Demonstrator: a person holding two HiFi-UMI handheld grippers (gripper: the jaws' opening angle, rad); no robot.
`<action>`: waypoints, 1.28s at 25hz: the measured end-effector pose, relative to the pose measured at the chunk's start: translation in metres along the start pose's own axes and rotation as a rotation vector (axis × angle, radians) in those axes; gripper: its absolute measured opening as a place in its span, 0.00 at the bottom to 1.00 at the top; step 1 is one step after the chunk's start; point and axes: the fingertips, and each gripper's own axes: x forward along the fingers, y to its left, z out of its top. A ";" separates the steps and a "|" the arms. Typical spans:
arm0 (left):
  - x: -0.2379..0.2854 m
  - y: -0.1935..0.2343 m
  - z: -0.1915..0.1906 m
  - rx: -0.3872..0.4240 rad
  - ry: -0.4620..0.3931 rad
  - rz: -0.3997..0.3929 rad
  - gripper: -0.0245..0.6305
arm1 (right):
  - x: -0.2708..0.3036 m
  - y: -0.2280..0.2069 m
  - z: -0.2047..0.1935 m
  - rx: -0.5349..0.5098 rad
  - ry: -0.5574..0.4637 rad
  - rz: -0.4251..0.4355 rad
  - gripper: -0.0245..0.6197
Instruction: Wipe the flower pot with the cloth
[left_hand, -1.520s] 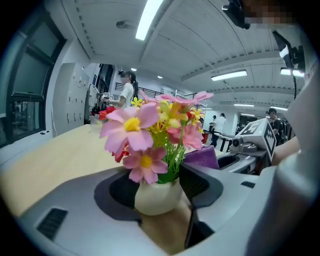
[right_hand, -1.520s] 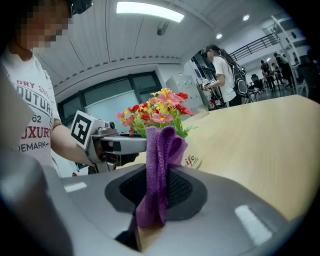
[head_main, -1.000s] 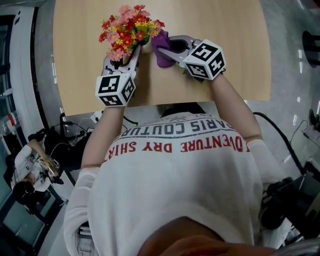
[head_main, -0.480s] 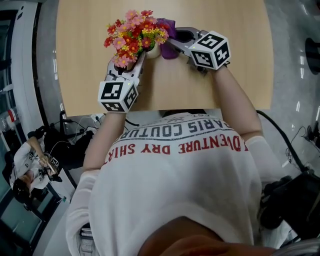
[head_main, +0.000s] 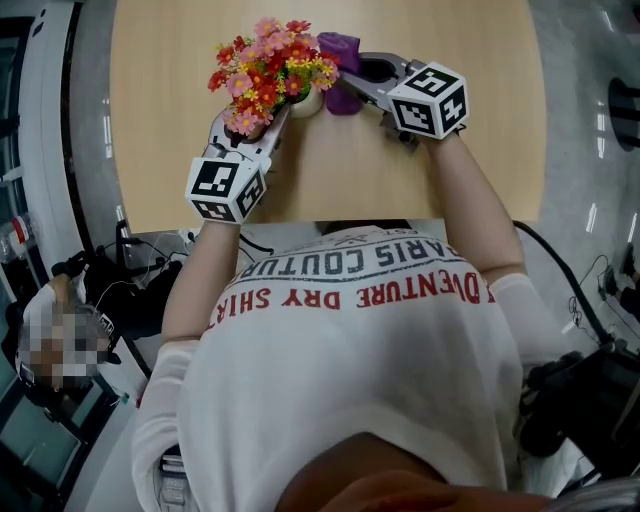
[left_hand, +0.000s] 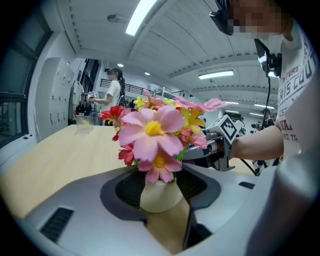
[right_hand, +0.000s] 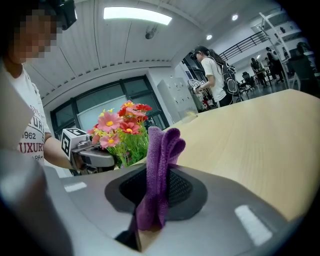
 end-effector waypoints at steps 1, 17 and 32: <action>0.000 0.001 0.000 0.019 0.009 -0.022 0.34 | -0.001 0.000 0.000 0.000 -0.001 -0.003 0.15; 0.006 0.019 0.006 0.159 0.113 -0.330 0.33 | -0.001 0.001 -0.003 -0.003 0.027 0.007 0.14; 0.000 0.008 0.003 -0.122 -0.074 -0.002 0.36 | 0.013 -0.024 0.017 -0.025 0.032 -0.002 0.14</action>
